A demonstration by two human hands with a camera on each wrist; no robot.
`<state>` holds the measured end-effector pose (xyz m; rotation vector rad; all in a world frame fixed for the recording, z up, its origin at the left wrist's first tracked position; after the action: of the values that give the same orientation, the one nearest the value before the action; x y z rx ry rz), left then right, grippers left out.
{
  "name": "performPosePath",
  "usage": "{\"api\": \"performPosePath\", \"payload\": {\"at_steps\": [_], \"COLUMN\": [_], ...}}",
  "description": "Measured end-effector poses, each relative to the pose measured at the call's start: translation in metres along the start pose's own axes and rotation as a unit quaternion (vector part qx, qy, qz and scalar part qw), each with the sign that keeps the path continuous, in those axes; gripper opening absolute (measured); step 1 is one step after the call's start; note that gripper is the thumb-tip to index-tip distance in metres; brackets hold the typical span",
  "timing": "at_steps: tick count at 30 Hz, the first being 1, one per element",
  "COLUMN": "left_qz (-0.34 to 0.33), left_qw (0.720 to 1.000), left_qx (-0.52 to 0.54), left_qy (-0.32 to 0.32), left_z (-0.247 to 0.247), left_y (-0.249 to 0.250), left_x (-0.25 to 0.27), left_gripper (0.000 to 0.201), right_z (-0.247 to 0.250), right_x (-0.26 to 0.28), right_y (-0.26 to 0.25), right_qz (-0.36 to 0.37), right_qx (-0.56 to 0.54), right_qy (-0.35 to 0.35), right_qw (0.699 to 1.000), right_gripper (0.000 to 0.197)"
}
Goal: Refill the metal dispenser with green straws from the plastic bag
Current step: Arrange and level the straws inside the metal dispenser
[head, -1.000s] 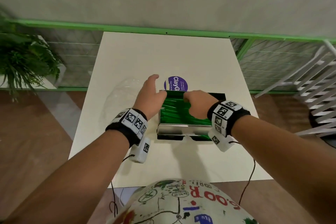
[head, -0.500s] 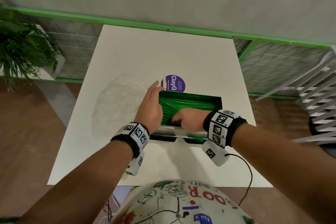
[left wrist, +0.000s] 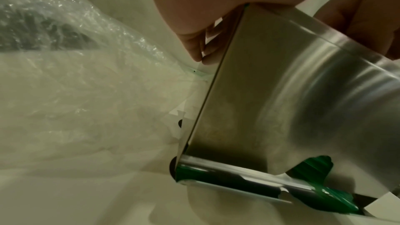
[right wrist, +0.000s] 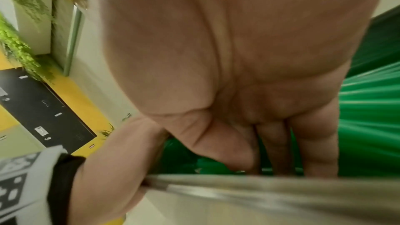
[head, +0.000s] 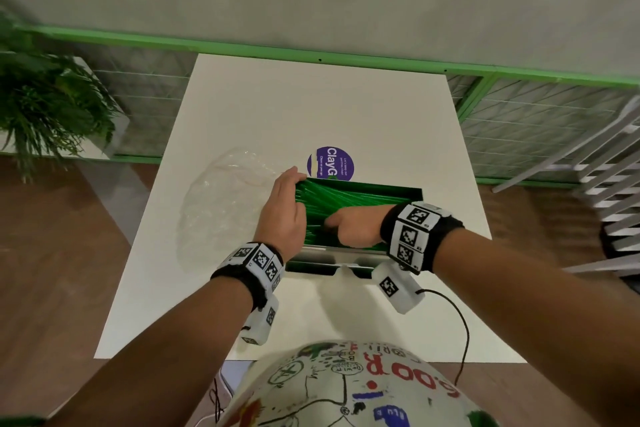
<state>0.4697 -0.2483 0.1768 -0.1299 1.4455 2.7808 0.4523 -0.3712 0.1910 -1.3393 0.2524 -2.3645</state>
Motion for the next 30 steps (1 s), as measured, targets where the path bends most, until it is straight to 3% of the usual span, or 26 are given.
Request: {"api": "performPosePath", "payload": {"at_steps": [5, 8, 11, 15, 22, 24, 28, 30], "left_qz": [-0.007, -0.016, -0.009, 0.009, 0.003, -0.003, -0.007, -0.006], "left_qw": [1.0, 1.0, 1.0, 1.0, 1.0, 1.0, 1.0, 1.0], "left_qx": [0.011, 0.009, 0.012, -0.001, -0.007, -0.003, 0.004, 0.009], "left_qy": [0.001, -0.001, 0.0, -0.008, -0.011, -0.008, -0.005, -0.004], "left_z": [0.001, 0.002, 0.003, 0.002, 0.001, 0.001, 0.001, 0.001], "left_y": [0.001, 0.004, 0.006, 0.005, 0.005, 0.004, 0.003, 0.002], "left_x": [0.001, 0.002, 0.002, 0.001, 0.0, 0.0, 0.0, -0.001], "left_gripper": [0.052, 0.051, 0.052, 0.059, 0.063, 0.063, 0.062, 0.062], "right_z": [0.019, 0.043, 0.06, 0.011, 0.021, 0.035, 0.071, 0.072], "right_x": [0.015, 0.025, 0.022, -0.001, 0.002, 0.005, -0.005, -0.015], "right_y": [0.004, 0.015, 0.036, 0.033, 0.018, 0.012, 0.007, 0.002], "right_qz": [0.018, 0.03, -0.016, -0.058, -0.042, -0.031, -0.042, -0.048], "right_qx": [-0.043, -0.152, -0.04, 0.055, 0.063, 0.059, 0.092, 0.092], "right_qy": [0.021, 0.099, 0.185, 0.087, 0.016, 0.023, 0.123, 0.13], "right_qw": [0.999, 0.983, 0.982, 0.993, 0.997, 0.998, 0.987, 0.986], "right_gripper": [0.047, 0.037, 0.041, 0.07, 0.067, 0.056, 0.047, 0.041]}}
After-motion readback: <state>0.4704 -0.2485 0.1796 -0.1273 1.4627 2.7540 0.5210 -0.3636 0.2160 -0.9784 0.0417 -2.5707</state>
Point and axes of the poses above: each hand's wrist, its own x-axis away from the middle knuckle, its own z-axis out of the back of the hand, y = z × x, the point moved 9 cm from there along -x, towards the middle knuckle, and after that the axes turned 3 degrees about z, right-handed, at the moved point
